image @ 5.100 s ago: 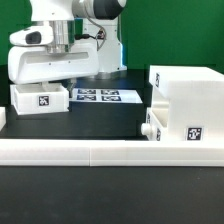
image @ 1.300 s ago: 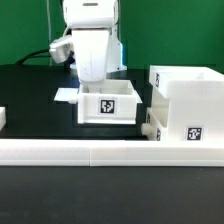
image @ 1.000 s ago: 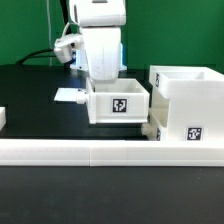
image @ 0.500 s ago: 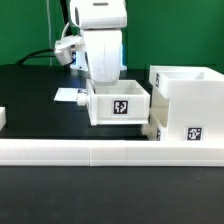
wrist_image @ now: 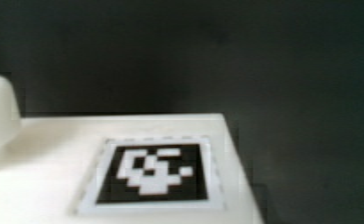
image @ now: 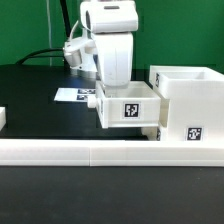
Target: Assemble drawer
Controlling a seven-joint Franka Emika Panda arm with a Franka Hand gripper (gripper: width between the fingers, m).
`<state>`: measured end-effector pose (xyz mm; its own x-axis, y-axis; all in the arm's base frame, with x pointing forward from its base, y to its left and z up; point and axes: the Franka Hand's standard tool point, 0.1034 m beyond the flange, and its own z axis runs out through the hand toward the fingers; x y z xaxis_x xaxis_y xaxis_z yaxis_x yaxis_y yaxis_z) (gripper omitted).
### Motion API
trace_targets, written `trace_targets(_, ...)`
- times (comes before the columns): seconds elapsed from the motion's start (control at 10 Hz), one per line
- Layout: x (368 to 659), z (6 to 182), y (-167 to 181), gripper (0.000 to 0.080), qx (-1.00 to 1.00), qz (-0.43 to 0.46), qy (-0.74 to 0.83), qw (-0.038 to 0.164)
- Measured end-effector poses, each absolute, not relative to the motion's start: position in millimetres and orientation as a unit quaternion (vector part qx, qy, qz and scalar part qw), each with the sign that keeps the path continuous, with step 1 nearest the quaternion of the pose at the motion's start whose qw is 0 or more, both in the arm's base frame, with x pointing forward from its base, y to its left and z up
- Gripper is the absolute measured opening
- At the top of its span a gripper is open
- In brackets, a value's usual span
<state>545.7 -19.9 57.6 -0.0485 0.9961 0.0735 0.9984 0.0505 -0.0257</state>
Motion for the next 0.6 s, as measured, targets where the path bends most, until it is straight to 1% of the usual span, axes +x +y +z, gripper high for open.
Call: trace_targets(0.6, 545.3, 57.3, -14.8, 0.0042, -0.689, -0.016, -0.724, 0.037)
